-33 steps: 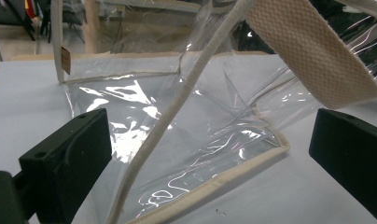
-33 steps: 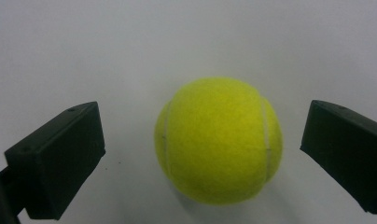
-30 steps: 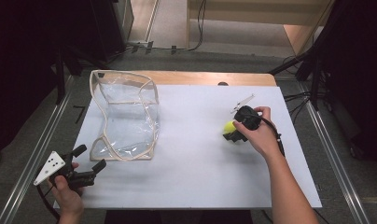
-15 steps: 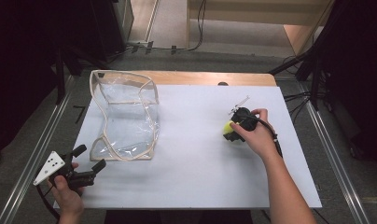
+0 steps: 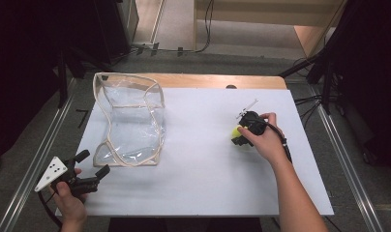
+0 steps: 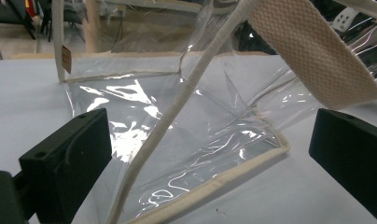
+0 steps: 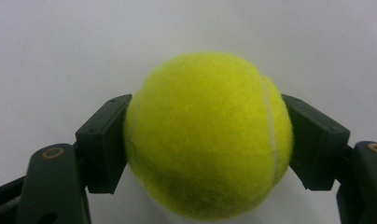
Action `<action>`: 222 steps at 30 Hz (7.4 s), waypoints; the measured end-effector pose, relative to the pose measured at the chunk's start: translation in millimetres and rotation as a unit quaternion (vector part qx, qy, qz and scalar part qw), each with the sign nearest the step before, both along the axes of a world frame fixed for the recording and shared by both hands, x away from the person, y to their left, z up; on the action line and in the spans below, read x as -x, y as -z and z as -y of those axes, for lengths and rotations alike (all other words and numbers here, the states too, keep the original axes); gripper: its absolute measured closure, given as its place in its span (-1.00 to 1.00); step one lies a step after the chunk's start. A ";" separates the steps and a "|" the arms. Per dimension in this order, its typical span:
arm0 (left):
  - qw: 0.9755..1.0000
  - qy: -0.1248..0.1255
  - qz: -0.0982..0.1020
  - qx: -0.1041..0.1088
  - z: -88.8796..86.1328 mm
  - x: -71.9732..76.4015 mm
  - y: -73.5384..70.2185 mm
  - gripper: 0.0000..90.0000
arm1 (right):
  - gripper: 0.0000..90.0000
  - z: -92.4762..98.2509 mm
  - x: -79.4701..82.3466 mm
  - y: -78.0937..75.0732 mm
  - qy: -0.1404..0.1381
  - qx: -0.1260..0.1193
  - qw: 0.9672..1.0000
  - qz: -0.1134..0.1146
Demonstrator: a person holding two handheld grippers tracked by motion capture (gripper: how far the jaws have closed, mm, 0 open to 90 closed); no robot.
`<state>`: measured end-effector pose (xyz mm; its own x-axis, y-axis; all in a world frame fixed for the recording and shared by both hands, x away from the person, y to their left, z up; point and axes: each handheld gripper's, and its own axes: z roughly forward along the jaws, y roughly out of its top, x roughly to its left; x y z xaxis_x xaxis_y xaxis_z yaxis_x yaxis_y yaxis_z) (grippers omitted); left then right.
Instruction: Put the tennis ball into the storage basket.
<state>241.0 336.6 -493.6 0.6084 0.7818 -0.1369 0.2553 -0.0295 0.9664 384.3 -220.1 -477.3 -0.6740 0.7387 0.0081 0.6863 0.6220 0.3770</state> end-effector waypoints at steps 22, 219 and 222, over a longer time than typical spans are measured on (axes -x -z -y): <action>1.000 -0.002 -0.002 -0.006 0.9 -0.2 0.0 -1.00 | -0.50 1.2 5.1 -22.6 -0.018 -0.026 0.999 -0.005; 1.000 -0.007 -0.008 -0.010 3.4 -3.0 -0.1 -1.00 | -0.49 -249.9 15.7 -169.5 -0.301 -0.085 0.950 0.024; 1.000 -0.007 -0.008 -0.010 3.1 -3.0 -0.1 -1.00 | -0.49 -255.2 15.2 -167.9 -0.306 -0.084 0.948 0.022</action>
